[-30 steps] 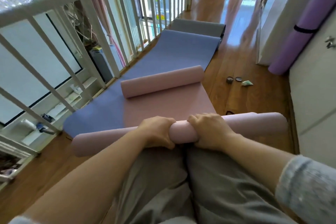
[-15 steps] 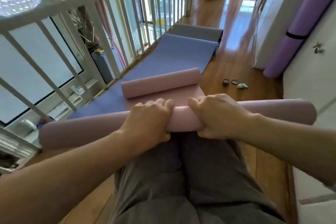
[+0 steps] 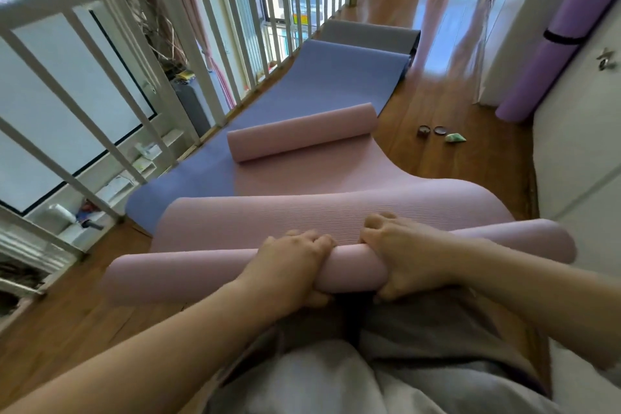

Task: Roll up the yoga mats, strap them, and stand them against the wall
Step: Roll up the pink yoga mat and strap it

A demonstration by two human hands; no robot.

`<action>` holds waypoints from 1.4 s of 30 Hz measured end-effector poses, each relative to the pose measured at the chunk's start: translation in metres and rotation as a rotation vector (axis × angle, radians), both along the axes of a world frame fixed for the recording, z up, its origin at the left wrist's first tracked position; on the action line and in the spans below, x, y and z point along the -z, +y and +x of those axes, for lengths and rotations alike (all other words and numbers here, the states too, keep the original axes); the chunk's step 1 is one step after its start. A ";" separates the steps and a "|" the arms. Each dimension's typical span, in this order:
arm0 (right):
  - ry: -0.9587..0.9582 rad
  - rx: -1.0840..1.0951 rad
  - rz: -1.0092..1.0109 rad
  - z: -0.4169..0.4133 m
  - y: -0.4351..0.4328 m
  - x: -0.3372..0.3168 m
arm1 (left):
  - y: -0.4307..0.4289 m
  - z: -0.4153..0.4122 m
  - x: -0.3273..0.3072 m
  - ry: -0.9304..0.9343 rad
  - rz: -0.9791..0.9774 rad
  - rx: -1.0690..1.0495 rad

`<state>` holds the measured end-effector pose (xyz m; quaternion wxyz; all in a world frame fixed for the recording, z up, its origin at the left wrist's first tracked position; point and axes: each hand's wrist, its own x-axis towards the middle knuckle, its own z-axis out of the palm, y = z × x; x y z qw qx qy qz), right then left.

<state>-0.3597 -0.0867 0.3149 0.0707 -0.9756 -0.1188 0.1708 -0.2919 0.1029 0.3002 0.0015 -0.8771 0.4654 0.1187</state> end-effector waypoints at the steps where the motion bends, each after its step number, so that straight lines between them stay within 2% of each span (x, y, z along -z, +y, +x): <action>1: -0.031 0.009 -0.043 -0.001 0.000 -0.001 | -0.003 0.007 -0.001 0.063 0.007 -0.001; 3: -0.113 0.032 -0.119 -0.008 0.004 0.002 | -0.006 0.019 -0.001 0.171 0.021 0.000; 6: -0.195 0.060 -0.123 -0.008 0.010 0.012 | -0.012 0.035 -0.002 0.299 0.069 0.036; 9: -0.061 0.085 -0.079 0.013 0.004 0.009 | -0.014 0.046 -0.004 0.374 0.074 -0.002; 10: 0.016 0.091 -0.044 0.022 -0.001 0.008 | -0.014 0.045 -0.004 0.333 0.060 -0.014; 14: 0.357 0.135 0.153 0.055 -0.013 0.008 | -0.015 0.022 0.010 -0.133 0.042 0.024; 16: 0.389 0.128 0.139 0.062 -0.013 0.007 | -0.018 0.022 0.017 -0.175 0.043 -0.006; 18: 0.265 0.141 0.079 0.056 -0.010 0.008 | -0.021 0.033 0.017 -0.104 0.054 -0.035; 21: -0.238 0.086 -0.151 0.030 -0.001 0.026 | -0.024 0.051 0.013 0.096 0.067 -0.056; 23: -0.383 0.092 -0.174 0.022 0.003 0.038 | -0.027 0.062 0.010 0.251 0.078 -0.027; 25: -0.321 0.131 -0.136 0.029 0.004 0.034 | -0.030 0.074 0.005 0.375 0.104 -0.022; 26: -0.267 0.148 -0.108 0.035 0.002 0.029 | -0.032 0.077 0.003 0.373 0.126 -0.024; 28: -0.201 0.151 -0.062 0.045 -0.004 0.021 | -0.035 0.072 0.003 0.203 0.145 -0.029; 31: -0.051 0.149 -0.025 0.059 -0.013 0.016 | -0.032 0.042 0.017 -0.195 0.106 -0.042; 32: 0.018 0.148 -0.013 0.064 -0.014 0.015 | -0.032 0.034 0.021 -0.263 0.096 -0.043; 34: 0.093 0.150 -0.016 0.072 -0.016 0.014 | -0.033 0.039 0.026 -0.272 0.054 -0.058; 36: 0.041 0.175 -0.028 0.070 -0.016 0.016 | -0.037 0.054 0.023 -0.175 0.012 -0.072; 40: -0.399 0.086 -0.204 0.047 -0.010 0.040 | -0.040 0.073 0.014 0.049 0.036 -0.072; 42: -0.436 0.098 -0.189 0.047 -0.009 0.044 | -0.042 0.081 0.007 0.150 0.068 -0.074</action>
